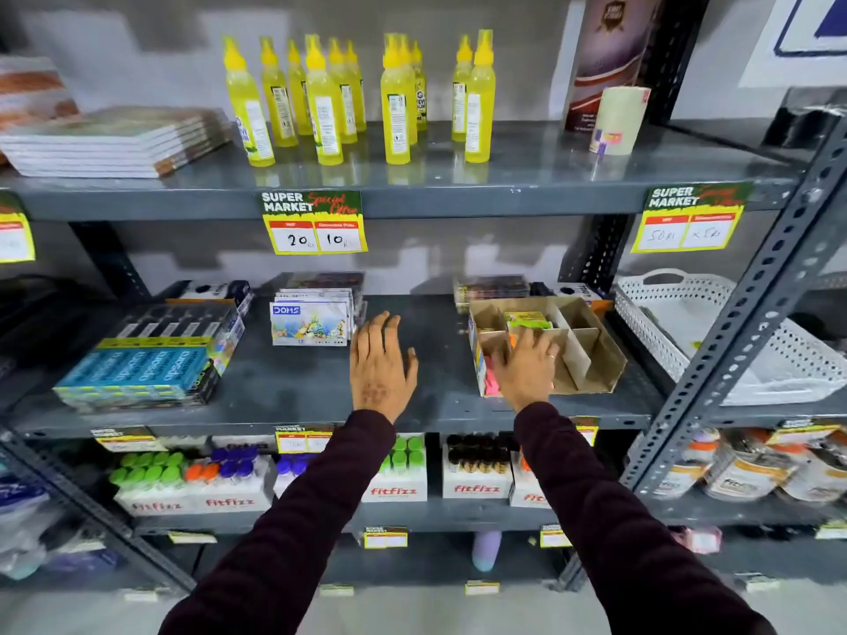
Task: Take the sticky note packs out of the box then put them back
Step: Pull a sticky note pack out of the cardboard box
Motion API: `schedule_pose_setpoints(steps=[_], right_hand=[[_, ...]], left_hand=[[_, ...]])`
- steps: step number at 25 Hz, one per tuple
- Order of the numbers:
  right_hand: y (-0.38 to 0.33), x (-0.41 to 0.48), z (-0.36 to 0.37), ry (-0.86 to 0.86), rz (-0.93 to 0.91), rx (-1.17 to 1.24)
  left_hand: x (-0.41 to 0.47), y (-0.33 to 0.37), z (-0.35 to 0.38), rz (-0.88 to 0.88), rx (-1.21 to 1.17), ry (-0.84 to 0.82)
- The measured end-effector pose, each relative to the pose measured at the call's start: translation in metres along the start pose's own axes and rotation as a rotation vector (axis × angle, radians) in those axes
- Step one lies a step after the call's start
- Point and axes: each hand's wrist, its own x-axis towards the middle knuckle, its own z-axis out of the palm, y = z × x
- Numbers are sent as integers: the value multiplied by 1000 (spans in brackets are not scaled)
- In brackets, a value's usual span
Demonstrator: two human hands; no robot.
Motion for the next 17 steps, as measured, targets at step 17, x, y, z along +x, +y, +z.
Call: schedule_pose_setpoints(steps=[17], right_hand=[[43, 36, 1, -128, 228, -144]], left_hand=[[-6, -49, 38, -1, -50, -204]])
